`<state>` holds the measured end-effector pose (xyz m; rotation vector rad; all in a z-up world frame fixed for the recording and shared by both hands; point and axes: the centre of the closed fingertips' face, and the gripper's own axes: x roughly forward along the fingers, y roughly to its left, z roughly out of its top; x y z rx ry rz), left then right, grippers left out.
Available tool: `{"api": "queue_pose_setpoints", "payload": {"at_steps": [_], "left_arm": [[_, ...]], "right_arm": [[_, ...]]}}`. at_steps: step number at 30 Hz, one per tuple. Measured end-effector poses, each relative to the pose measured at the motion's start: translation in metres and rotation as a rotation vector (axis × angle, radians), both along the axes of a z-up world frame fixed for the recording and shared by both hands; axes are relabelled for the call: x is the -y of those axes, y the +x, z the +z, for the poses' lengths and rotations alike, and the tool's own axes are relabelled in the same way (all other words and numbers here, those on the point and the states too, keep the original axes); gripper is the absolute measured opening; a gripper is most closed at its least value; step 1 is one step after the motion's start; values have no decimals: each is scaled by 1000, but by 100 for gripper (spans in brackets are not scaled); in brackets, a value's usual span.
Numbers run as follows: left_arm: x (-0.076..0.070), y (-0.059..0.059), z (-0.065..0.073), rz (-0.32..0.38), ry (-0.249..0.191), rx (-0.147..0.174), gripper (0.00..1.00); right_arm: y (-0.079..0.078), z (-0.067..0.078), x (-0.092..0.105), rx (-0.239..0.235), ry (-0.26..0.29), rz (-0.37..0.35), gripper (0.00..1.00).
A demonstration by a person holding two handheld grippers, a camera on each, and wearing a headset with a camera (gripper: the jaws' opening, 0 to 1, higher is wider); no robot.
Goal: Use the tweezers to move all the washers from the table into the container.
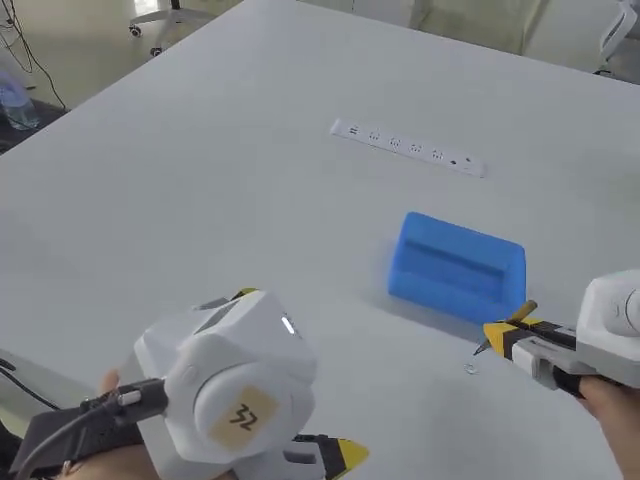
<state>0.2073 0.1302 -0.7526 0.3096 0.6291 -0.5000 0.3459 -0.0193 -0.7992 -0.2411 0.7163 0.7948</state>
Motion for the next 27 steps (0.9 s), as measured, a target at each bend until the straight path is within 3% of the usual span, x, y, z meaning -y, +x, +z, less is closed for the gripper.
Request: {"api": "queue_pose_setpoints", "payload": {"at_steps": [13, 27], "left_arm": [[-1, -1, -4, -2, 12, -9, 99], [-2, -2, -5, -4, 25, -13, 99]], "right_arm": [[-2, -16, 3, -20, -23, -4, 5], [-7, -11, 2, -7, -23, -13, 5]]}}
